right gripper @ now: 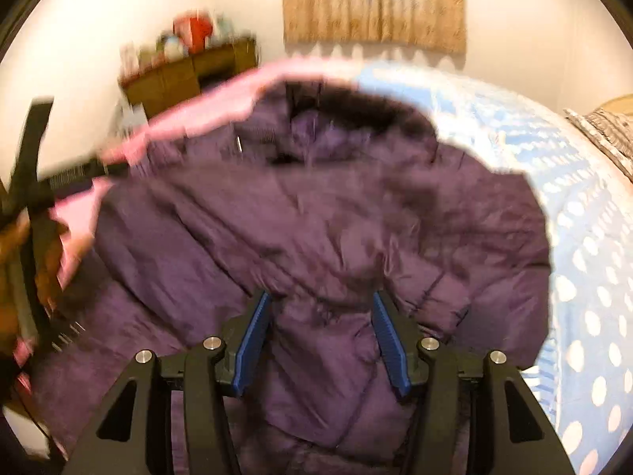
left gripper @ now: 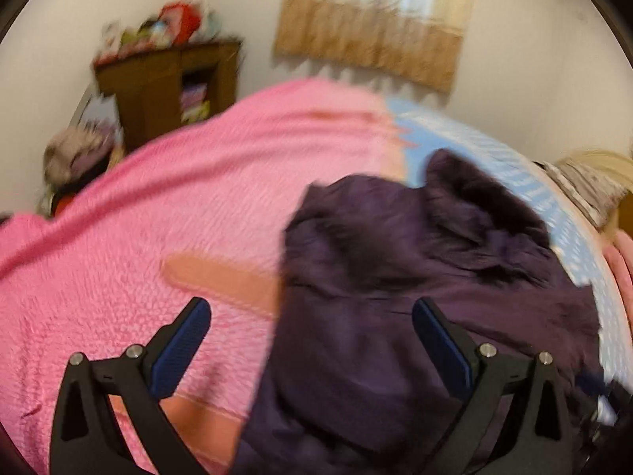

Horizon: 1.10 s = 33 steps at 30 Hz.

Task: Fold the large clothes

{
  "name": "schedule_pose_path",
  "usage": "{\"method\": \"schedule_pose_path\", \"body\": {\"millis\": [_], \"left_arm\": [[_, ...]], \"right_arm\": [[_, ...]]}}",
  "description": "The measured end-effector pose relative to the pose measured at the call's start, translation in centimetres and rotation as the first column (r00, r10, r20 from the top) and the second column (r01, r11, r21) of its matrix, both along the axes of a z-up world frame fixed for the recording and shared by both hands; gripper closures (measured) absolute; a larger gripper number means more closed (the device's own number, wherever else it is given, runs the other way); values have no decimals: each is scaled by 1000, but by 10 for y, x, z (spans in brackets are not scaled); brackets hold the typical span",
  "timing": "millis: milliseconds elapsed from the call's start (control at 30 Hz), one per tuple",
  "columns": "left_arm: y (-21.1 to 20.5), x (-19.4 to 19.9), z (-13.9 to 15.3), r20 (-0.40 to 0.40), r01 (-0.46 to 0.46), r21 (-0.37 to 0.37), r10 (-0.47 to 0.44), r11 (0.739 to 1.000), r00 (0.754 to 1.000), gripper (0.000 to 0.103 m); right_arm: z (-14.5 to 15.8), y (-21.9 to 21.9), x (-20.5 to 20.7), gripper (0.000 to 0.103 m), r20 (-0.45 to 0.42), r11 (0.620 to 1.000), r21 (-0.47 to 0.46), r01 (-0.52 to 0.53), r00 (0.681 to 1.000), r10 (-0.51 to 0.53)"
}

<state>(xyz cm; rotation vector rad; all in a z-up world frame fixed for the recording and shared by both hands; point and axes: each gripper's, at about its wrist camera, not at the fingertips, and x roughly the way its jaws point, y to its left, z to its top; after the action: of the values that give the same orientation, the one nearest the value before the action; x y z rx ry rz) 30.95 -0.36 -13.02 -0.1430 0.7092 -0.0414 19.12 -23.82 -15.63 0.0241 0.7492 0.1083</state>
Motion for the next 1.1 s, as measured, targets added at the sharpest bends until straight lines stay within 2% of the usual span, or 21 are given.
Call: {"method": "schedule_pose_path", "body": {"millis": [33, 100, 167, 267, 333, 500, 767, 833, 967, 1100], "left_arm": [[-10, -5, 2, 12, 28, 13, -29, 1000, 1000, 0], [-29, -8, 0, 15, 84, 37, -84, 996, 996, 0], [-50, -5, -13, -7, 123, 100, -123, 987, 992, 0], [-64, 4, -37, -64, 130, 192, -120, 973, 991, 0], [-67, 6, -45, -79, 152, 212, -139, 965, 987, 0], [-64, 11, -49, -108, 164, 197, -145, 967, 983, 0], [-66, 6, -51, -91, 157, 197, -141, 968, 986, 0], [-62, 5, -47, -85, 159, 178, -146, 971, 986, 0], [-46, -10, -24, -45, 149, 117, -144, 982, 989, 0], [-38, -20, 13, 66, 184, 95, -190, 978, 980, 0]], "right_arm": [[8, 1, -4, 42, 30, 1000, -2, 6, 1000, -6], [11, 5, -2, 39, 25, 1000, -14, -9, 1000, 9], [2, 8, 3, 39, -11, 999, -34, -18, 1000, 18], [-21, 0, 12, 39, -82, 1000, -27, -10, 997, 7], [-34, -3, 11, 39, -88, 1000, -13, -26, 996, 25], [-43, 7, 13, 38, -85, 997, -76, -31, 996, 24], [-46, 6, 12, 38, -62, 998, -62, -26, 998, 22], [-43, 4, 11, 38, -65, 998, -42, -35, 997, 33], [-22, -6, 2, 38, -72, 996, 23, -87, 993, 88], [21, -17, -11, 38, 9, 994, 18, -108, 994, 108]]}}
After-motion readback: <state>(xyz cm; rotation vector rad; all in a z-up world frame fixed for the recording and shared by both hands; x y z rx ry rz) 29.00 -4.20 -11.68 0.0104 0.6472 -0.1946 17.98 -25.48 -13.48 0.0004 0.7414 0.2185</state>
